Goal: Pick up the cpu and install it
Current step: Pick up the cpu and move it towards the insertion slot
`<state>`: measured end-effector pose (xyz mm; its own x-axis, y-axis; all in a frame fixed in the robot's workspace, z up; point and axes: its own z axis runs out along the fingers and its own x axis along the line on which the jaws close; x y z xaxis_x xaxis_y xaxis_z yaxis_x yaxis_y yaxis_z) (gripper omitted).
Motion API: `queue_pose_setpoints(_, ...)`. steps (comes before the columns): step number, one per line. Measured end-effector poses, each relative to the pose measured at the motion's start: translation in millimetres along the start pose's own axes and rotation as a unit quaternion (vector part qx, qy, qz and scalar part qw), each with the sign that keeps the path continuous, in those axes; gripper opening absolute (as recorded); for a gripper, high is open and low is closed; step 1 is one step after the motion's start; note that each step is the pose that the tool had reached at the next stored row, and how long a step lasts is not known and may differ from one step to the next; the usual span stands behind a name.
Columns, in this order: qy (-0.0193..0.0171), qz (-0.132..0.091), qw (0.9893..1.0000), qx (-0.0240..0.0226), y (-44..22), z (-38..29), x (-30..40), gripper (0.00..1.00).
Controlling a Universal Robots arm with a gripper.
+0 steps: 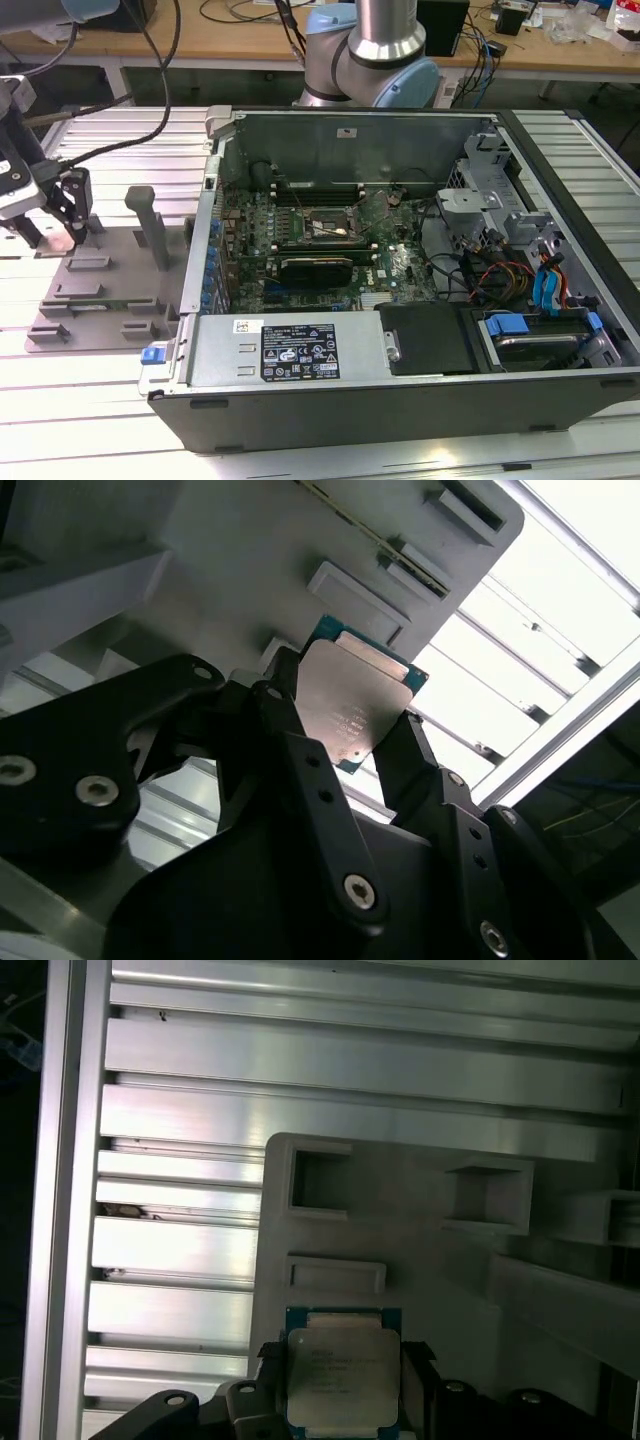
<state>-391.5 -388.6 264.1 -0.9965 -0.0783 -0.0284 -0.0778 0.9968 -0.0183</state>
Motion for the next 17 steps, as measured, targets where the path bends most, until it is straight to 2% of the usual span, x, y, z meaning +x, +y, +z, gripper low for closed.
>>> queue_pose_setpoints(5,0.0000,0.000,1.0000,0.0000,-0.2,-8.3,-0.2,0.55)
queue_pose_setpoints(11,0.0000,0.000,1.0000,0.0000,-0.4,-21.8,-0.6,0.55)
queue_pose_setpoints(17,0.0000,0.000,1.0000,0.0000,-0.6,-31.4,-0.9,0.55)
